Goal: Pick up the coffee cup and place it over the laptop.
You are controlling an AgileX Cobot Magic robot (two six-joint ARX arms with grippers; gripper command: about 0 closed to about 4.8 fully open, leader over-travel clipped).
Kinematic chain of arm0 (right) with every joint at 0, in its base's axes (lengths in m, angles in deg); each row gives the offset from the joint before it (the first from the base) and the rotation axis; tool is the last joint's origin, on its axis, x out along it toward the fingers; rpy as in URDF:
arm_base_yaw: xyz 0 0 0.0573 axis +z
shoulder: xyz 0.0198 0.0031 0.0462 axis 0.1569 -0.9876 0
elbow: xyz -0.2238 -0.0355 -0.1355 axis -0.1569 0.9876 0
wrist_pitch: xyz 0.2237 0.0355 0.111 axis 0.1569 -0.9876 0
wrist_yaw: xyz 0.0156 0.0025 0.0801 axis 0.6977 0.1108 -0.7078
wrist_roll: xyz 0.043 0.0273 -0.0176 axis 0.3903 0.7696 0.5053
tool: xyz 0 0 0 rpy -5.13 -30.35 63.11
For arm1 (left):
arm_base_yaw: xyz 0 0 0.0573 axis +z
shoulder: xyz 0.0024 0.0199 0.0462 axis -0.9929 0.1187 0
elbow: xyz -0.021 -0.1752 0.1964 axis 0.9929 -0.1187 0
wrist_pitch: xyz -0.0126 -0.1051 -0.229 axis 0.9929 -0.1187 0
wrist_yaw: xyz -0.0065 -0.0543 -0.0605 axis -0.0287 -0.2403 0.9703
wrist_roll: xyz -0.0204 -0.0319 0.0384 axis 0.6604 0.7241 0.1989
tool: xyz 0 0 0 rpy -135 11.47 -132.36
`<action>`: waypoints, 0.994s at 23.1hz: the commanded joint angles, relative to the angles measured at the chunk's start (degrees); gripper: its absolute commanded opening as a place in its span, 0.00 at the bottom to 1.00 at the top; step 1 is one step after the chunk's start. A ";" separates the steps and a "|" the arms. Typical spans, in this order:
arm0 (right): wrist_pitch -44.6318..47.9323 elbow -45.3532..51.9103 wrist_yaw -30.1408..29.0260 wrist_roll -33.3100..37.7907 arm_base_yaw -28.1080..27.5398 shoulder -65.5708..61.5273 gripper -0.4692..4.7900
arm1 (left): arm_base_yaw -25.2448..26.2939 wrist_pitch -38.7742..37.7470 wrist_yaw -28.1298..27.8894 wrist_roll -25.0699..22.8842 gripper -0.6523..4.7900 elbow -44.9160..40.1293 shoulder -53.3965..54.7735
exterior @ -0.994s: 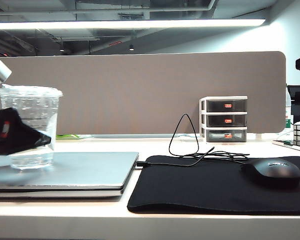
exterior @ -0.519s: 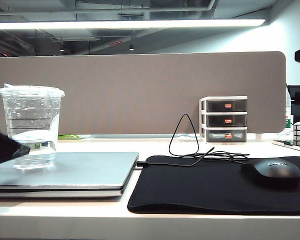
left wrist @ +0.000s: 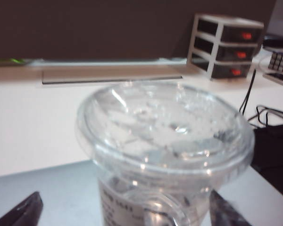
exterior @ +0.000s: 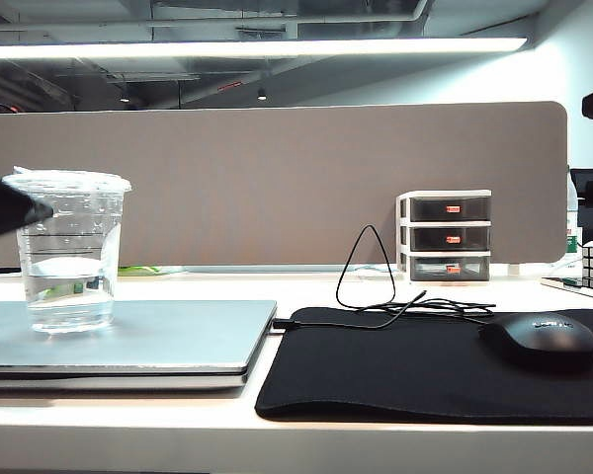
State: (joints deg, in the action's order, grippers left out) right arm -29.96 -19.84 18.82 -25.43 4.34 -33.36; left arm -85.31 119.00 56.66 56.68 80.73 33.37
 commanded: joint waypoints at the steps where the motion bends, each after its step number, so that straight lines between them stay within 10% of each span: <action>1: 0.83 -0.39 1.42 0.17 0.00 -0.07 0.09 | 0.11 0.74 0.07 1.57 0.83 0.11 -2.93; 10: 0.81 -0.39 1.42 0.17 0.00 -0.07 0.09 | 0.11 -4.81 7.91 3.96 0.62 0.11 -6.03; 23: 0.83 -0.39 1.40 0.17 0.00 -0.07 0.09 | 0.15 -7.58 -0.31 2.27 0.61 0.11 -6.10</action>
State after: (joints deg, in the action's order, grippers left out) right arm -29.96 -19.84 20.11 -25.43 4.34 -33.36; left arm -85.31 110.74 58.44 59.28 80.70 27.49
